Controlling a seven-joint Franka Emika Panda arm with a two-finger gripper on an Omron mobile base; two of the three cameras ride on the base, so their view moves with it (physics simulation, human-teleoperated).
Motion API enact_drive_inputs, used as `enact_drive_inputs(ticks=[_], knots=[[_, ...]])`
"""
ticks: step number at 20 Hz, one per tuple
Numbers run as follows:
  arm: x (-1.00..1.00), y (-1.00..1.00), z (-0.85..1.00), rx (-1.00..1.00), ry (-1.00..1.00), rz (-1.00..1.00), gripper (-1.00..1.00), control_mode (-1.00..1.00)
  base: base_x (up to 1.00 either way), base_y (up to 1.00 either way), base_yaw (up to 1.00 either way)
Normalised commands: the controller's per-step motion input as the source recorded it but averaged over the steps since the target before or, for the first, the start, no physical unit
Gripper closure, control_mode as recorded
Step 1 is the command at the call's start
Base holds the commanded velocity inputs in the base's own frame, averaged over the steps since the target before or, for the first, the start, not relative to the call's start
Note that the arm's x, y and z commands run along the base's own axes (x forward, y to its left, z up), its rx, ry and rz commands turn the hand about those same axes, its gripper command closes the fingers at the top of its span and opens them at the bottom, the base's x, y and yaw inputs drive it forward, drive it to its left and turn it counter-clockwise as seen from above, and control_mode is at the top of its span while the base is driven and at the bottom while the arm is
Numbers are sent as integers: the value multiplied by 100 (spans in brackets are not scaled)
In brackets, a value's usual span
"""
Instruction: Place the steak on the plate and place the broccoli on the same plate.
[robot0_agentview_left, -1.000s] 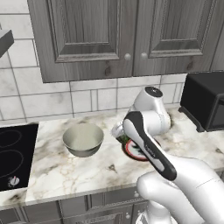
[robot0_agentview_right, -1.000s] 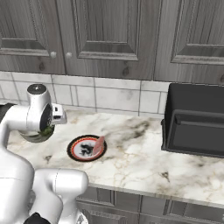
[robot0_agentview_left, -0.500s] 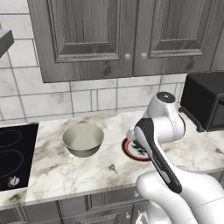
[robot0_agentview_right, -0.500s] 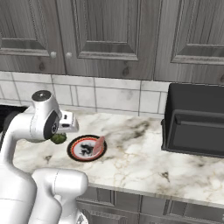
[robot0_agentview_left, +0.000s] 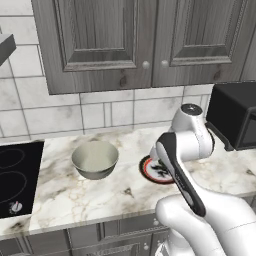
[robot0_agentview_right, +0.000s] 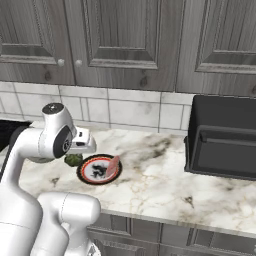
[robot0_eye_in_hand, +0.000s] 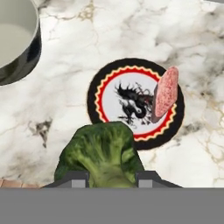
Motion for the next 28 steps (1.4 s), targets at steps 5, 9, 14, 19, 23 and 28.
enact_drive_inputs(ticks=[5,9,14,19,23,28], knots=[[25,-1,-26,0,0,0,100,-100,0,0,0],[34,0,-40,0,0,0,100,-100,0,0,0],[41,-2,-32,0,0,0,100,-100,0,0,0],[35,-7,-15,0,0,0,100,-100,0,0,0],[34,-6,-6,0,0,0,100,-100,0,0,0],[30,-1,-7,0,0,0,100,-100,0,0,0]])
